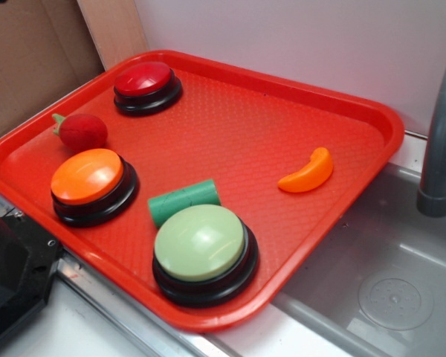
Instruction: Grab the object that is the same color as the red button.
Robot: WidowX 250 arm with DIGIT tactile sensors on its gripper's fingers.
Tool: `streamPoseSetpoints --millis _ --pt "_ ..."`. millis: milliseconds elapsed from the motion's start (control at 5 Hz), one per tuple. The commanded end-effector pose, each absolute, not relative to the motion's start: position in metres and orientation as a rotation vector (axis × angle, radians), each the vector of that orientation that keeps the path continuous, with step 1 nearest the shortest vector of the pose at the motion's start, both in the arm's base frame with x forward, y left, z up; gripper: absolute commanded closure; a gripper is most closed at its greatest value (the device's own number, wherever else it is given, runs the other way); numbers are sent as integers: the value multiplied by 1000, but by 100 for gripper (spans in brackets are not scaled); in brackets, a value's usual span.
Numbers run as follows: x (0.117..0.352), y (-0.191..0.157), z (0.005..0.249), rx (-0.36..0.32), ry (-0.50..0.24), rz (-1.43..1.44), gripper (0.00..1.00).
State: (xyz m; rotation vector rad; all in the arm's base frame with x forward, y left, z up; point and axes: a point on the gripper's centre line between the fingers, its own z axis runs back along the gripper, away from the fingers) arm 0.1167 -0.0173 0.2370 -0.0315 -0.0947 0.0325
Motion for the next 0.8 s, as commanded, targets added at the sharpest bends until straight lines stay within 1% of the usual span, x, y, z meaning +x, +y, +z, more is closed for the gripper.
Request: streamPoseSetpoints --millis 0,200,400,600 --pt "117 -17 237 -32 -95 33 0" --pt "135 -5 217 -23 -92 273 0" --pt "153 17 190 -32 -101 506 0" --pt "167 46 157 47 -203 753 0"
